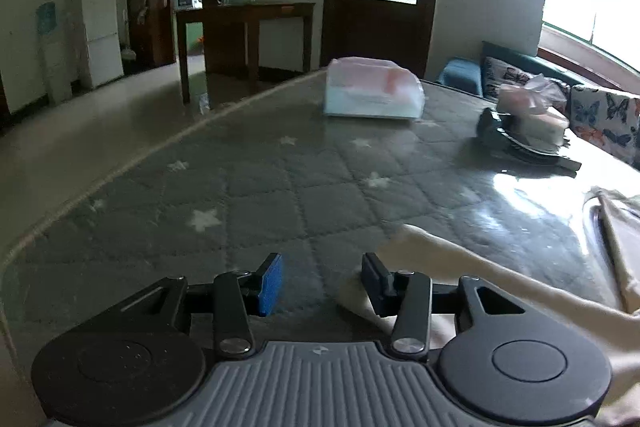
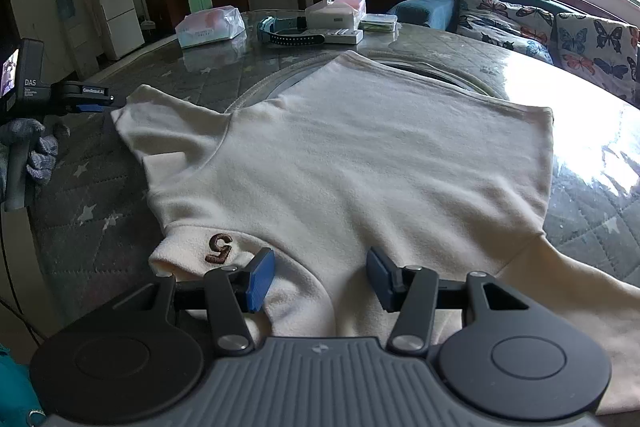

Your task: Fold clothes

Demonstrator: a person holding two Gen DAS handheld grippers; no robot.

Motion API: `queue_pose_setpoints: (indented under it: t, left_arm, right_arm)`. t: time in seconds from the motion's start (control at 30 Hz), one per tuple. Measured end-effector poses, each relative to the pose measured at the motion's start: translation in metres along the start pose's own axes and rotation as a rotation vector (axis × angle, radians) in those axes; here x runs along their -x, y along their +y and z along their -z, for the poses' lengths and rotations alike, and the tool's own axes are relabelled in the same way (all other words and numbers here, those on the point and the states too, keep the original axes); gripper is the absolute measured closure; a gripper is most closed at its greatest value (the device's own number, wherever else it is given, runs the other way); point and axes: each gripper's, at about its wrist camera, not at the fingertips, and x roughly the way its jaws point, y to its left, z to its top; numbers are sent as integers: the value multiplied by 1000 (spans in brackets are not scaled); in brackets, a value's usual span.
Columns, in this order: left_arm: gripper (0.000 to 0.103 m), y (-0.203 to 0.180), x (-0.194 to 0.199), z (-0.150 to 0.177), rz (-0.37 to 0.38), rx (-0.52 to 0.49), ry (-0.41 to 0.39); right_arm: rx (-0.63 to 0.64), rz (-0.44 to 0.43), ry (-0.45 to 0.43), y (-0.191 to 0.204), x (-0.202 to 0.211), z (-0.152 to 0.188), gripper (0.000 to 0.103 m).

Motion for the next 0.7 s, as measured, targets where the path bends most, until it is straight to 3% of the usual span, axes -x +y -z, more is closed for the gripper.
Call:
queue_pose_setpoints:
  t: [0.1,0.23,0.4,0.7]
  left_arm:
    - [57,-3,7,-2,-11,-35,-16]
    - [59,-24,22,2,76,-112,-34]
    - [61,-53,17,7,160,-221,-2]
    - [61,-75,-23,-10,107,-379,-37]
  right_arm:
    - [1,2,0,1,0,0,50]
    - [-2,3,-1,2,1,1,48]
    - [2,5,0,2,1,0,47]
    - [-3,4,0,3,0,0,45]
